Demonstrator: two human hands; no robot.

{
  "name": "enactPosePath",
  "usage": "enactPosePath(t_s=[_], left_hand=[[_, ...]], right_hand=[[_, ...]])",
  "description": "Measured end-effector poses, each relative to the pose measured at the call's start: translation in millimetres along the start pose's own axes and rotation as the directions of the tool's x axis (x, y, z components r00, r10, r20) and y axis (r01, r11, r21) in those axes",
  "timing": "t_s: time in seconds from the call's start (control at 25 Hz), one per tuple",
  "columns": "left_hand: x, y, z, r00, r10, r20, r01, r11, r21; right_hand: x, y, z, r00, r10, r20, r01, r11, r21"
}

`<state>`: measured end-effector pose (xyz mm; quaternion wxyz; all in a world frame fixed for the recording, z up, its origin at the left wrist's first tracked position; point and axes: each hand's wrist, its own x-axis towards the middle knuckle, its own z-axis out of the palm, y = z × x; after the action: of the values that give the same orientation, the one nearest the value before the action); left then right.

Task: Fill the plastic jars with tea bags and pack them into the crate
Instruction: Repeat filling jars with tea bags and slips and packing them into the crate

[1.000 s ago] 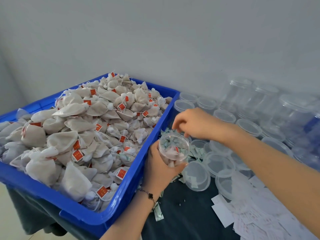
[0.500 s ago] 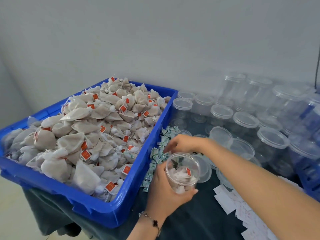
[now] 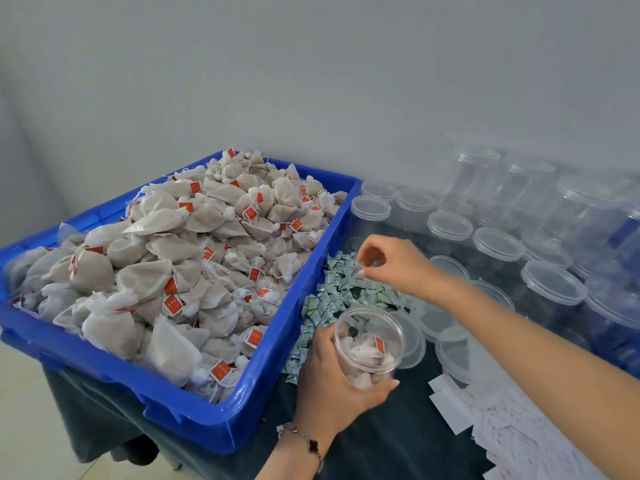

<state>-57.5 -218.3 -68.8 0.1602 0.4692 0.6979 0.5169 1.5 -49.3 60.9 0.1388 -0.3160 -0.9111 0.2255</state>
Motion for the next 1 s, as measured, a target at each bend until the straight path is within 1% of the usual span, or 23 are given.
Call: enactPosePath(t_s=[0.04, 0.08, 0.16, 0.2, 0.24, 0.28, 0.32, 0.36, 0.4, 0.44, 0.48, 0.52, 0.56, 0.68, 0.72, 0.76, 0.84, 0.92, 1.0], left_hand=[[0, 1, 0, 1.0, -0.005, 0.0, 0.005, 1.0, -0.009], [0, 1, 0, 1.0, -0.01, -0.004, 0.01, 1.0, -0.021], [-1, 3, 0, 1.0, -0.019, -0.016, 0.018, 0.999, -0.038], [-1, 5, 0, 0.999, -0.023, -0.023, 0.022, 0.998, -0.053], [-1, 6, -1, 0.999, -0.029, -0.03, 0.027, 0.997, -0.075], [-2, 9, 0, 0.999, -0.029, -0.039, 0.025, 0.995, -0.096], [-4, 12, 1, 0.999, -0.015, -0.051, 0.01, 0.994, -0.105], [-7, 17, 4, 0.998, 0.012, -0.06, -0.018, 0.994, -0.104], [-11, 22, 9, 0.997, 0.045, -0.063, -0.051, 0.993, -0.105], [-15, 29, 16, 0.996, 0.075, -0.057, -0.081, 0.99, -0.117], [-21, 36, 25, 0.994, 0.101, -0.04, -0.105, 0.985, -0.135], [-25, 44, 35, 0.992, 0.127, -0.015, -0.128, 0.981, -0.148], [-30, 53, 47, 0.988, 0.155, 0.021, -0.15, 0.975, -0.161], [-37, 78, 83, 0.97, 0.199, 0.139, -0.168, 0.963, -0.209], [-38, 85, 95, 0.965, 0.203, 0.164, -0.165, 0.961, -0.223], [-39, 91, 105, 0.962, 0.207, 0.179, -0.163, 0.958, -0.235], [-41, 97, 121, 0.957, 0.216, 0.194, -0.165, 0.954, -0.25], [-44, 96, 130, 0.951, 0.235, 0.202, -0.182, 0.951, -0.25], [-48, 93, 133, 0.952, 0.238, 0.195, -0.188, 0.952, -0.243]], right_hand=[[-13, -7, -11, 0.999, -0.043, -0.014, 0.043, 0.998, 0.049], [-29, -13, -19, 0.996, -0.082, 0.03, 0.08, 0.995, 0.066], [-63, -22, -22, 0.972, -0.139, 0.192, 0.139, 0.99, 0.012], [-77, -21, -22, 0.961, -0.167, 0.22, 0.174, 0.985, -0.014], [-88, -17, -24, 0.966, -0.187, 0.18, 0.193, 0.981, -0.013], [-98, -9, -28, 0.979, -0.181, 0.093, 0.182, 0.983, 0.003], [-107, 3, -34, 0.991, -0.134, -0.002, 0.134, 0.991, -0.004], [-119, 20, -39, 0.996, -0.049, -0.072, 0.045, 0.998, -0.051], [-131, 40, -44, 0.993, 0.065, -0.101, -0.079, 0.987, -0.141], [-144, 63, -48, 0.974, 0.203, -0.106, -0.223, 0.942, -0.249], [-159, 86, -48, 0.933, 0.347, -0.095, -0.358, 0.867, -0.347], [-175, 105, -46, 0.879, 0.472, -0.073, -0.455, 0.783, -0.423], [-193, 122, -44, 0.826, 0.562, -0.048, -0.516, 0.718, -0.468], [-231, 147, -27, 0.696, 0.716, 0.062, -0.617, 0.64, -0.457], [-240, 149, -18, 0.678, 0.731, 0.078, -0.626, 0.629, -0.461], [-248, 150, -10, 0.694, 0.717, 0.064, -0.612, 0.635, -0.472], [-261, 143, 3, 0.786, 0.618, 0.02, -0.533, 0.694, -0.484], [-272, 135, 12, 0.863, 0.504, 0.016, -0.433, 0.758, -0.488], [-281, 129, 16, 0.885, 0.464, 0.036, -0.387, 0.777, -0.496]])
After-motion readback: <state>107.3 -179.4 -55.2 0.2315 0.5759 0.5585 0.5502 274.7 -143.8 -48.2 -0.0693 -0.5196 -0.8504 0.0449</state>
